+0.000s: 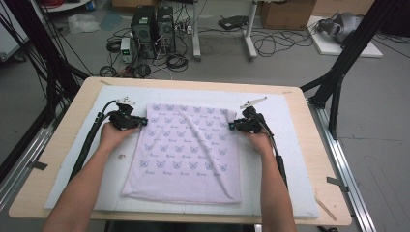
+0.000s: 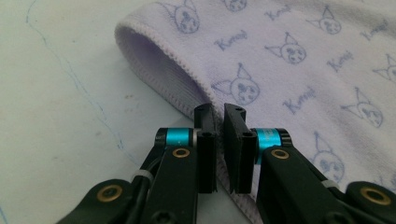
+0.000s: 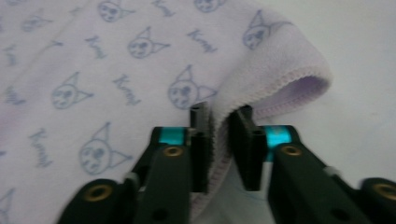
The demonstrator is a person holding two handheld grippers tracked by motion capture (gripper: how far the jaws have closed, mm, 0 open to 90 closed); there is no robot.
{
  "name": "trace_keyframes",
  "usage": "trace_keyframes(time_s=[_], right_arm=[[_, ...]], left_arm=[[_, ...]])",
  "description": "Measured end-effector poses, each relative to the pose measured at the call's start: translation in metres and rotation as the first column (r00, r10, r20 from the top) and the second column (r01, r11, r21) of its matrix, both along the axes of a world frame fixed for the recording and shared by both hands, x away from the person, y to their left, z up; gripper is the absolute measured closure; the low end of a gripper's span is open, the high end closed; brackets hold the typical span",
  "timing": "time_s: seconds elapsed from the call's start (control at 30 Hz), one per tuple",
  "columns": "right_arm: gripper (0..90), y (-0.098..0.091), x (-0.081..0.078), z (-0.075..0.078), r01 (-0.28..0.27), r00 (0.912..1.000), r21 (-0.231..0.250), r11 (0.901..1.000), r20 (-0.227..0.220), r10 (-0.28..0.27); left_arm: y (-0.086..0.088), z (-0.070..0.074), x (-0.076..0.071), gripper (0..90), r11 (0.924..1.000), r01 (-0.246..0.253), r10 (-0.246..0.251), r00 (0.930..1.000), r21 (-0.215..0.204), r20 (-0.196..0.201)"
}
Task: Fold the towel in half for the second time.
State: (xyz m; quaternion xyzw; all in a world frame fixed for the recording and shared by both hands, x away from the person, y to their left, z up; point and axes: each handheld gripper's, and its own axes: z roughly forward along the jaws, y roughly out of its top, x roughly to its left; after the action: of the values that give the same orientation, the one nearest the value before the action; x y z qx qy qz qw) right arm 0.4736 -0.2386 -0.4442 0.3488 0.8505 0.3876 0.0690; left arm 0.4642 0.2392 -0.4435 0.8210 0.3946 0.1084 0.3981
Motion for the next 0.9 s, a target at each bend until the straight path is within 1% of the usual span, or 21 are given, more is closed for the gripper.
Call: trace_keyframes(time_s=[0.1,0.13,0.2,0.27,0.3,0.4,0.47,0.5,0.6,0.67,0.7,0.77,0.8,0.83,0.87,0.9], right_arm=[[82.5,-0.002,0.001,-0.001,0.005,0.9998,0.027,0.9996,-0.021,-0.004],[83.0,-0.002,0.001,-0.001,0.006,0.9997,0.028,0.9996,-0.024,-0.006],[83.7,-0.001,0.001,0.002,0.004,0.9999,0.02,0.9998,-0.014,-0.004],[83.9,0.0,-0.001,0.007,-0.001,1.0,0.021,0.9998,0.01,0.001],[83.9,0.0,-0.002,0.011,-0.002,0.9997,0.027,0.9996,0.024,0.001],[84.0,-0.002,-0.007,0.027,-0.016,0.9969,0.04,0.9991,0.077,0.013],[84.0,-0.003,-0.013,0.039,-0.024,0.9959,0.046,0.9987,0.088,0.02],[84.1,-0.003,-0.017,0.045,-0.036,0.9947,0.052,0.998,0.098,0.03],[84.0,-0.006,-0.031,0.058,-0.062,0.994,0.078,0.9951,0.095,0.054],[84.0,-0.007,-0.044,0.063,-0.082,0.9918,0.082,0.9933,0.105,0.073],[84.0,-0.007,-0.052,0.064,-0.098,0.9906,0.087,0.9914,0.104,0.088],[84.0,-0.006,-0.068,0.06,-0.116,0.9898,0.076,0.9904,0.092,0.108],[83.9,-0.006,-0.076,0.056,-0.124,0.9892,0.076,0.9894,0.089,0.117],[83.9,-0.007,-0.082,0.051,-0.132,0.9885,0.076,0.9883,0.084,0.125],[83.9,-0.009,-0.088,0.046,-0.134,0.9894,0.075,0.9882,0.067,0.129],[83.9,-0.012,-0.095,0.039,-0.136,0.9898,0.079,0.9876,0.053,0.132]], left_arm=[[0.0,0.001,0.0,84.8,1.0,-0.003,0.003,1.0,0.003,0.001],[0.0,0.001,-0.001,84.9,1.0,-0.003,0.003,1.0,0.009,0.005],[0.0,0.004,-0.002,85.1,0.9996,-0.004,0.004,0.9997,0.028,0.022],[0.001,0.009,-0.004,85.3,0.9997,-0.004,0.003,0.999,0.024,0.044],[0.002,0.012,-0.005,85.3,0.9999,-0.002,0.001,0.9983,0.016,0.058],[0.004,0.023,-0.01,85.4,1.0,0.006,-0.006,0.995,-0.007,0.1],[0.004,0.031,-0.016,85.5,0.9997,0.024,-0.022,0.9924,-0.011,0.121],[0.005,0.035,-0.02,85.5,0.9994,0.032,-0.03,0.9901,-0.011,0.137],[0.007,0.045,-0.038,85.5,0.9984,0.055,-0.053,0.983,-0.008,0.176],[0.01,0.047,-0.053,85.5,0.997,0.077,-0.074,0.9788,-0.008,0.191],[0.012,0.046,-0.062,85.5,0.9965,0.082,-0.077,0.9761,-0.015,0.203],[0.015,0.042,-0.078,85.4,0.9948,0.095,-0.086,0.9741,-0.036,0.209],[0.016,0.039,-0.086,85.4,0.994,0.102,-0.092,0.9735,-0.038,0.209],[0.017,0.036,-0.094,85.4,0.9929,0.114,-0.105,0.9728,-0.035,0.207],[0.018,0.031,-0.102,85.3,0.9917,0.123,-0.114,0.9743,-0.037,0.194],[0.019,0.027,-0.107,85.3,0.991,0.128,-0.119,0.9745,-0.039,0.191]])
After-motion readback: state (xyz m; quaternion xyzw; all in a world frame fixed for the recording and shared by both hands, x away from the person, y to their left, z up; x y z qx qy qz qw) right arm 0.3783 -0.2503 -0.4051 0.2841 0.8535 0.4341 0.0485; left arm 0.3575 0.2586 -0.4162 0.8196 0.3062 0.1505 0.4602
